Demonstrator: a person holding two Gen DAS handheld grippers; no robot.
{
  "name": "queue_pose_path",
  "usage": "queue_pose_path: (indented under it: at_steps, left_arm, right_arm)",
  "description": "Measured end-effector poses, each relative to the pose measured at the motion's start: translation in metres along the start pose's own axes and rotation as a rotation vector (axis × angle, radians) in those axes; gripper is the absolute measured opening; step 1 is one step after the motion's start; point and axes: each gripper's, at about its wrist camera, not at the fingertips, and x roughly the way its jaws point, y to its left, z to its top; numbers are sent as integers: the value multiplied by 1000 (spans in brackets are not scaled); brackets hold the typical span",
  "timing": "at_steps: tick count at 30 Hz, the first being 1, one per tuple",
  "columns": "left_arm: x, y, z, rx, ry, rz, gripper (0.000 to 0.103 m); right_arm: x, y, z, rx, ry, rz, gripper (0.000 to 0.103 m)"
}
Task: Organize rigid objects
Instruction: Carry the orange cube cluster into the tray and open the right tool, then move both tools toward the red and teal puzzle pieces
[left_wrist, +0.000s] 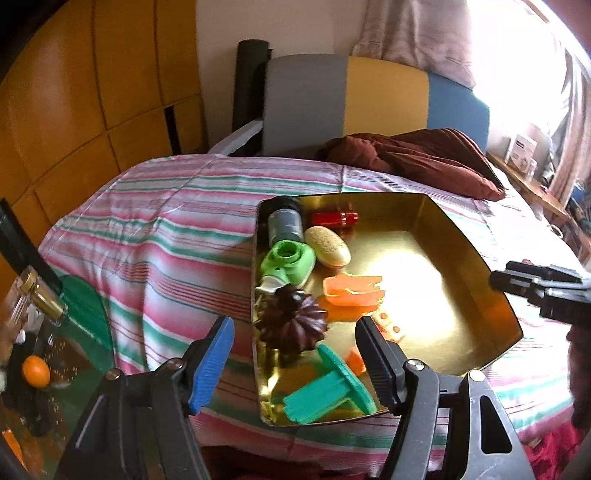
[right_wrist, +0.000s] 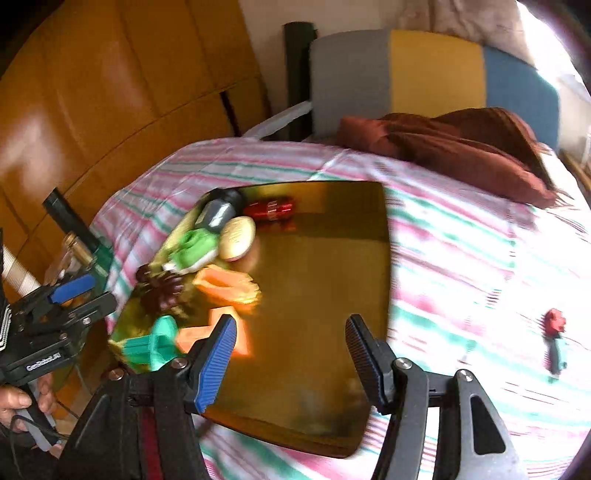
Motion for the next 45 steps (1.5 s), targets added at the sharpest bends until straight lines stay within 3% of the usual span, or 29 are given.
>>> queue_pose_path:
  at_steps: [13, 19, 21, 26, 35, 43, 45]
  left_arm:
    - [0, -58, 12, 134, -2, -52, 70]
    - [5, -92, 18, 197, 8, -80, 70]
    - [8, -104, 21, 218, 18, -94, 70]
    - [15, -135, 29, 253, 39, -157, 70]
    - [30, -207, 46, 334, 71, -268, 70]
    - [75, -278, 64, 397, 169, -355, 70]
    - [89, -296, 67, 443, 194, -361, 64]
  right_arm:
    - [-52, -165, -15, 227, -51, -334, 62]
    - [-71, -256, -53, 485, -93, -474, 62]
    - [-74, -278, -64, 595, -61, -510, 62]
    - [-85, -307, -79, 792, -72, -478, 62]
    - [-87, -318, -89, 891, -45, -452, 62]
    - [-85, -321, -92, 917, -25, -416, 62]
    - [-84, -321, -92, 920, -19, -411, 62]
